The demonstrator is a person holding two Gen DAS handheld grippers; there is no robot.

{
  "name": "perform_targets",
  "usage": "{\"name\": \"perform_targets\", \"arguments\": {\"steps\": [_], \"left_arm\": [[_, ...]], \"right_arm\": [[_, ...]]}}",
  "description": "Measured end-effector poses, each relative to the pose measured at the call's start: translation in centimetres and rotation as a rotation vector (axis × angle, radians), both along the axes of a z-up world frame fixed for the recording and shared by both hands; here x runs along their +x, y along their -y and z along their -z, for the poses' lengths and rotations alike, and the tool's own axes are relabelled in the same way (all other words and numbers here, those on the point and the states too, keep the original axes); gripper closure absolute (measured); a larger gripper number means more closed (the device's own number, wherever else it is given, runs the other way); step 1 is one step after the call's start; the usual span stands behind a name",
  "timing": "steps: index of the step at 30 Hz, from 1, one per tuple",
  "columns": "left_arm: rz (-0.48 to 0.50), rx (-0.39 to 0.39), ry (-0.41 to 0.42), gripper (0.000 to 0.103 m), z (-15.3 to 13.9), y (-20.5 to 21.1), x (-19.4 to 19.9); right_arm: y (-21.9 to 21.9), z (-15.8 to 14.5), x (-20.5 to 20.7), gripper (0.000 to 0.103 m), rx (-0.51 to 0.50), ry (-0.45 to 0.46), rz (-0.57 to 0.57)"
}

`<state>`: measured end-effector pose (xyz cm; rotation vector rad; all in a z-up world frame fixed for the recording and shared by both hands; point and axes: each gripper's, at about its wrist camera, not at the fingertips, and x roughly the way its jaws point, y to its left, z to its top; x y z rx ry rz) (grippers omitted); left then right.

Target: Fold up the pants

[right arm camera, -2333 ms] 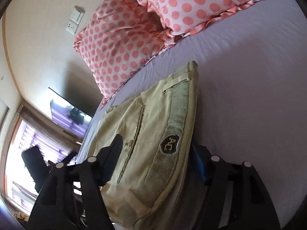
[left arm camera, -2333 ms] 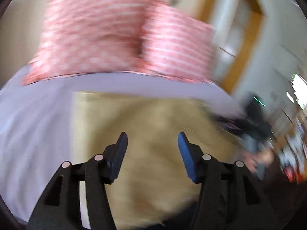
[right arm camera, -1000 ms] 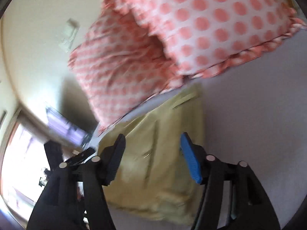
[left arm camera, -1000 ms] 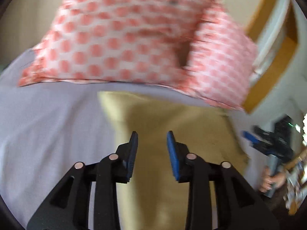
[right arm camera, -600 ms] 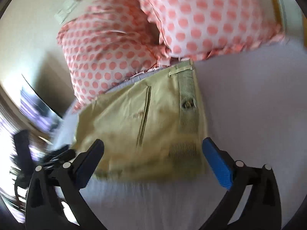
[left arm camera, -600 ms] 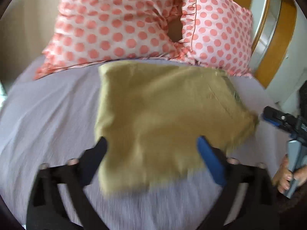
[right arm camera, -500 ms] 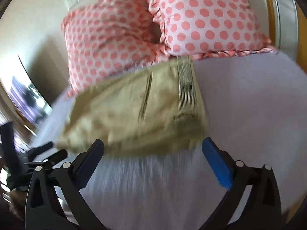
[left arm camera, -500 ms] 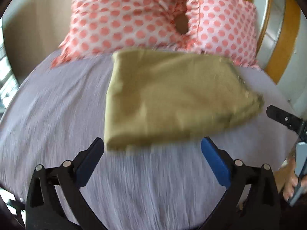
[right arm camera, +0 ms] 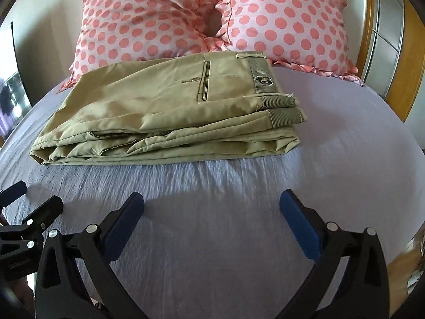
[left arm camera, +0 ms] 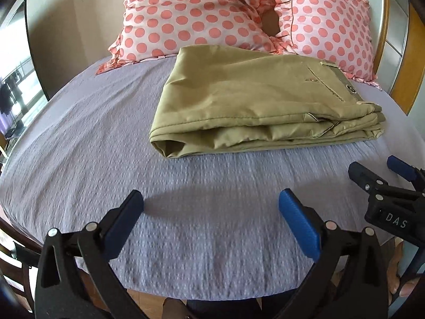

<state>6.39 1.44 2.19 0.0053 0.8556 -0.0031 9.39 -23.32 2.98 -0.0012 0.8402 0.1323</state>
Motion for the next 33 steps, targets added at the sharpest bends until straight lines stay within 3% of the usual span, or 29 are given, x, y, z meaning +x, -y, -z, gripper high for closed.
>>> {"name": "perform_targets", "arguments": {"steps": [33], "left_arm": [[0.008,-0.001,-0.019,0.002,0.00,0.07,0.29]], "right_arm": [[0.04,0.01,-0.02,0.001,-0.001,0.001,-0.001]]}}
